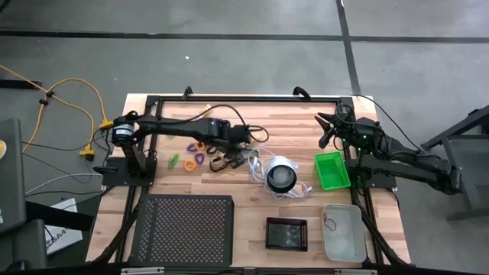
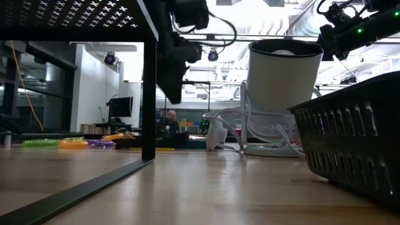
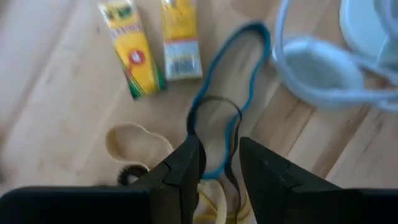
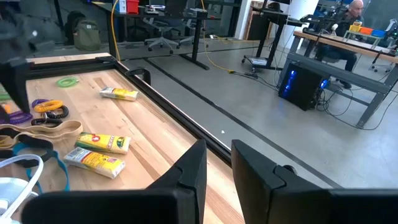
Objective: Pick & Place Office Desk Supplies
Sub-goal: Put the light brown rubberband into the gray bin
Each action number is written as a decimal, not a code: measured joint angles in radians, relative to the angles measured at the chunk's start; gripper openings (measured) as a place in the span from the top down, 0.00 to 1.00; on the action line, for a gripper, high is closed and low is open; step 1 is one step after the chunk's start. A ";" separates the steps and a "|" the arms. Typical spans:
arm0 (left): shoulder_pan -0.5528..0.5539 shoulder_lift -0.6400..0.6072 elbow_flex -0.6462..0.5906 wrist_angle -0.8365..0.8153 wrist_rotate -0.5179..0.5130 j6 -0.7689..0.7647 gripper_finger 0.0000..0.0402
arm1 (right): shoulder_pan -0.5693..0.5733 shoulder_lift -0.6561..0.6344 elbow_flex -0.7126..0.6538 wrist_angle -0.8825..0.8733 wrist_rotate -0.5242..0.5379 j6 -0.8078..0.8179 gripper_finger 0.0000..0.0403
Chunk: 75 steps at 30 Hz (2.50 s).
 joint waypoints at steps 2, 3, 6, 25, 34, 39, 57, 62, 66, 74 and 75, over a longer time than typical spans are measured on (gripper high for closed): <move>-0.006 0.000 -0.021 -0.003 0.003 -0.007 0.73 | 0.000 0.000 0.000 0.000 0.000 0.000 0.84; -0.007 0.000 -0.029 -0.002 0.005 -0.013 0.73 | 0.000 0.000 0.000 0.000 0.000 0.000 0.84; -0.014 0.000 -0.049 0.006 0.005 -0.045 0.73 | 0.000 0.000 0.000 0.000 0.000 0.000 0.84; -0.015 0.000 -0.159 0.121 0.002 -0.130 0.73 | 0.000 0.000 0.000 0.000 0.000 0.000 0.84; -0.013 0.000 -0.203 0.154 -0.020 -0.138 0.73 | 0.000 0.000 0.000 0.000 0.000 0.000 0.84; -0.012 0.000 -0.222 0.176 -0.026 -0.138 0.73 | 0.000 0.000 0.000 0.000 0.000 0.000 0.84; 0.061 -0.017 -0.223 0.133 -0.025 -0.305 0.73 | 0.000 0.000 0.000 0.000 0.000 0.000 0.84; 0.098 -0.019 -0.223 0.112 -0.014 -0.336 0.73 | 0.000 0.000 0.000 0.000 0.000 0.000 0.84; 0.116 -0.019 -0.223 0.065 0.009 -0.397 0.73 | 0.000 0.000 0.000 0.000 0.000 0.000 0.84; 0.105 -0.019 -0.223 0.012 0.054 -0.453 0.73 | 0.000 0.000 0.000 0.000 0.000 0.000 0.84; 0.101 -0.019 -0.223 0.012 0.056 -0.453 0.73 | 0.000 0.000 0.000 0.000 0.000 0.000 0.84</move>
